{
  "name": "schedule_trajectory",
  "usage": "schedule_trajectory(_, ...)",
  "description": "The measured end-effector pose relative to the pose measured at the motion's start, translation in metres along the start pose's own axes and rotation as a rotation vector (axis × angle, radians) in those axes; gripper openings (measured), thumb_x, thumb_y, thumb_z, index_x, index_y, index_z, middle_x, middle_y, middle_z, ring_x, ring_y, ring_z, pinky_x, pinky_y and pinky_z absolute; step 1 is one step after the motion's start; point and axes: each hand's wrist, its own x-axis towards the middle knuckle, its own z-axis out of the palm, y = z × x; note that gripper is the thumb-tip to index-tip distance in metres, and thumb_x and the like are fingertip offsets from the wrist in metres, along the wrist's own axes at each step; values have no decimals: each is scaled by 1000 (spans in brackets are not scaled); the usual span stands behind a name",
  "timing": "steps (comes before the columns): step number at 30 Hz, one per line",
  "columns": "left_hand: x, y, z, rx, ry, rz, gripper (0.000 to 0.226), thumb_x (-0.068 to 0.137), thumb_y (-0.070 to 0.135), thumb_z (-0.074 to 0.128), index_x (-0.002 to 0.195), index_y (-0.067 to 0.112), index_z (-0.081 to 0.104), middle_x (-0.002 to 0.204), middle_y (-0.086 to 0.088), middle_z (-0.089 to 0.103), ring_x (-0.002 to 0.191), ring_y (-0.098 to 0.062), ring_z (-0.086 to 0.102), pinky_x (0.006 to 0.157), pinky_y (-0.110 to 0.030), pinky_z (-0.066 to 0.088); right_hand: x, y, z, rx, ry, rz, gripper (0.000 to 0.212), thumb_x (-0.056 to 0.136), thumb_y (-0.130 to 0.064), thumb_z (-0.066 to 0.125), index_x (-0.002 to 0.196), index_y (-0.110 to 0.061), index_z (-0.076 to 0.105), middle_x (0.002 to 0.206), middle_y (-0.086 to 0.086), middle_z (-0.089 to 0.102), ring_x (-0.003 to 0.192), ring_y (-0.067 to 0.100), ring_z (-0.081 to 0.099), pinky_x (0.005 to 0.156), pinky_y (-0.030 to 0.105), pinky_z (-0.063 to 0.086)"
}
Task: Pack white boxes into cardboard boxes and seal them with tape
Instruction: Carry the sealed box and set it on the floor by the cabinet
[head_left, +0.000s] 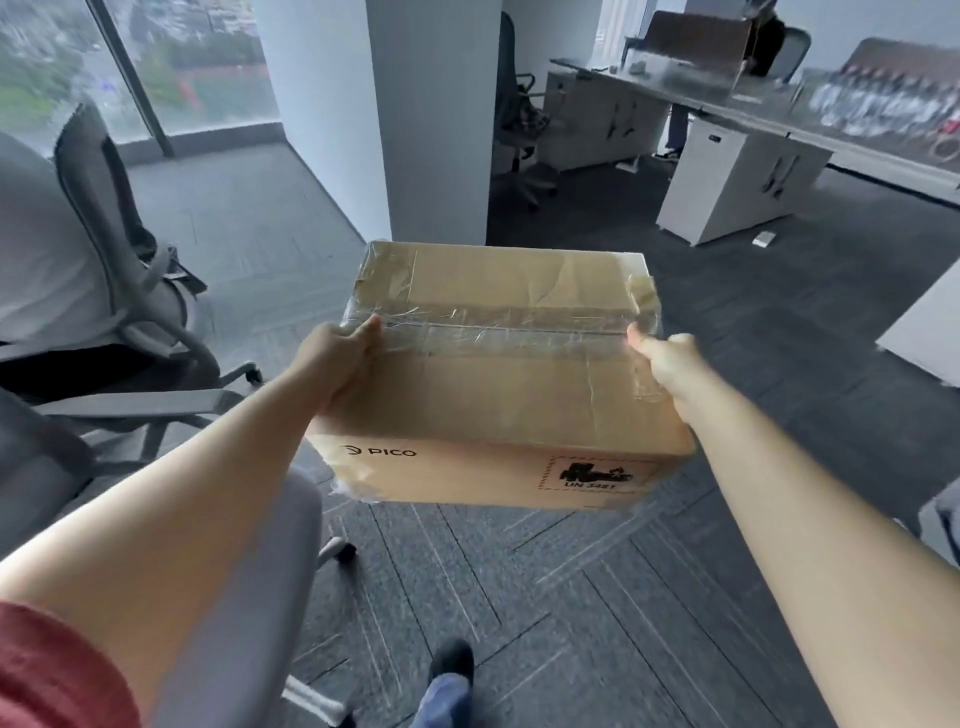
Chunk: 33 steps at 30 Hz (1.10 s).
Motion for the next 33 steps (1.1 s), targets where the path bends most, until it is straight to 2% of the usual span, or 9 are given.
schedule_trajectory(3, 48, 12, 25, -24, -19, -10, 43, 94, 39, 48, 59, 15, 50, 60, -4, 47, 59, -18, 42, 73, -28, 34, 48, -7, 2, -20, 17, 13, 67, 92, -39, 52, 140, 3, 30, 144, 16, 38, 132, 30, 37, 105, 36, 31)
schedule_trajectory(5, 85, 22, 41, -14, -30, -14, 44, 94, 39, 48, 58, 14, 49, 59, -4, 47, 56, -17, 41, 66, -28, 35, 87, -15, 8, -20, 12, 14, 65, 91, -40, 53, 139, -2, 33, 137, 14, 42, 128, 28, 41, 102, 36, 32)
schedule_trajectory(7, 129, 34, 53, -1, -28, -25, 46, 93, 41, 48, 57, 12, 48, 57, -6, 46, 53, -18, 40, 55, -28, 32, 131, -28, 17, -25, 1, 18, 51, 90, -42, 54, 127, -8, 42, 130, 12, 45, 119, 23, 44, 95, 35, 33)
schedule_trajectory(8, 150, 41, 59, 6, -26, -33, 47, 93, 41, 48, 57, 11, 48, 56, -6, 46, 52, -18, 40, 53, -27, 31, 153, -36, 21, -24, -8, 19, 60, 90, -42, 53, 130, 1, 41, 133, 13, 45, 117, 22, 43, 94, 34, 33)
schedule_trajectory(12, 235, 78, 77, 24, -12, -7, 48, 95, 39, 46, 56, 10, 45, 55, -6, 45, 52, -19, 40, 52, -27, 30, 235, -76, 38, -42, -4, 18, 68, 92, -43, 51, 139, 2, 34, 145, 15, 39, 131, 29, 39, 100, 35, 33)
schedule_trajectory(17, 323, 121, 103, 20, 7, 3, 48, 95, 39, 45, 56, 11, 45, 55, -6, 46, 52, -18, 40, 52, -26, 31, 326, -113, 49, -29, -3, 14, 71, 93, -42, 48, 145, -1, 22, 150, 12, 29, 137, 29, 30, 109, 39, 27)
schedule_trajectory(23, 429, 154, 152, -16, 44, -37, 50, 94, 40, 48, 53, 10, 46, 54, -7, 46, 50, -19, 41, 52, -26, 31, 453, -138, 65, -35, -30, 15, 72, 92, -43, 50, 145, -2, 23, 151, 12, 30, 138, 29, 29, 109, 39, 26)
schedule_trajectory(33, 630, 227, 255, -31, 158, -150, 49, 94, 39, 47, 56, 9, 47, 56, -6, 47, 55, -18, 43, 56, -28, 34, 727, -201, 92, -102, -180, -35, 70, 93, -40, 49, 144, 1, 23, 151, 12, 29, 139, 29, 29, 109, 40, 27)
